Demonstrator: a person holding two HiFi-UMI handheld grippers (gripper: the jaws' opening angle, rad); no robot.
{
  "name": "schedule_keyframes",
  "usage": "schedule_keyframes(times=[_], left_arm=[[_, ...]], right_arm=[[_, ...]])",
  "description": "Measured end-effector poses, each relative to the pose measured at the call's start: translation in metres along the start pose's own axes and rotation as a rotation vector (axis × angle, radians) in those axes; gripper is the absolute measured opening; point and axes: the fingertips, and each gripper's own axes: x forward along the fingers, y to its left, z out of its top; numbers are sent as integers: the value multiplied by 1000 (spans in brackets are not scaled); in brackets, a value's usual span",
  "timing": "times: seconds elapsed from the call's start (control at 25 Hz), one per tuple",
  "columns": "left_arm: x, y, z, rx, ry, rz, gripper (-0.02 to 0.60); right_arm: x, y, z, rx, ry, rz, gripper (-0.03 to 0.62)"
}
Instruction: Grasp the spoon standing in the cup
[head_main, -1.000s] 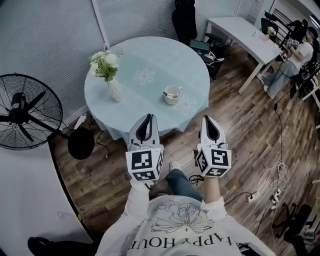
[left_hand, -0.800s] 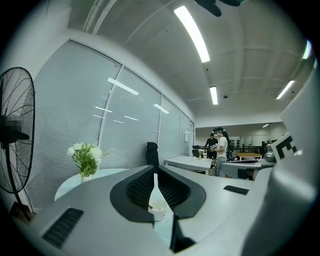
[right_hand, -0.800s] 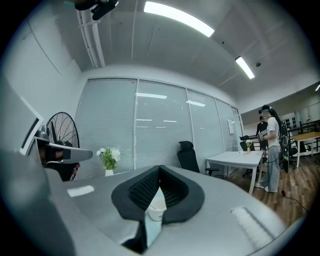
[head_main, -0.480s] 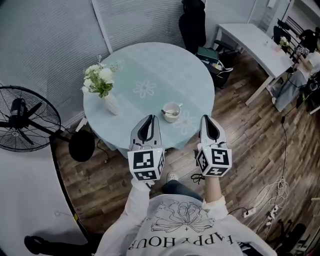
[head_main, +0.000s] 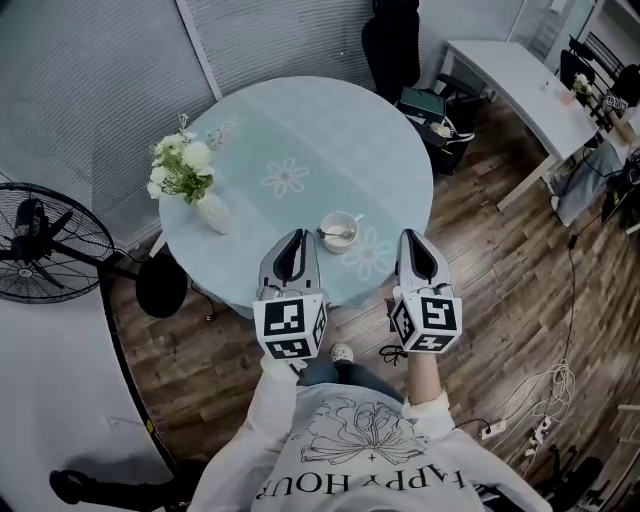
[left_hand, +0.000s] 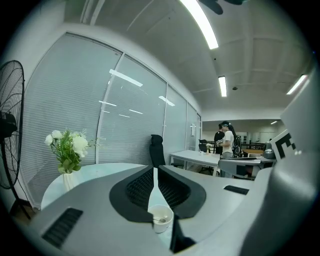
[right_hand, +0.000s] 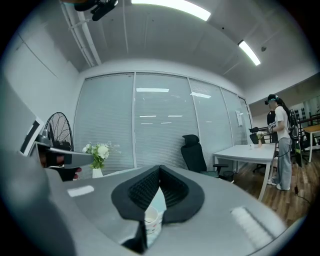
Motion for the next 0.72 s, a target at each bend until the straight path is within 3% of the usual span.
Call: schedule_keyframes(times=[0.72], left_arm=[[66,39,-55,-84,173,-37,51]], right_arm=[[67,-8,-34,31,86,-43,11]])
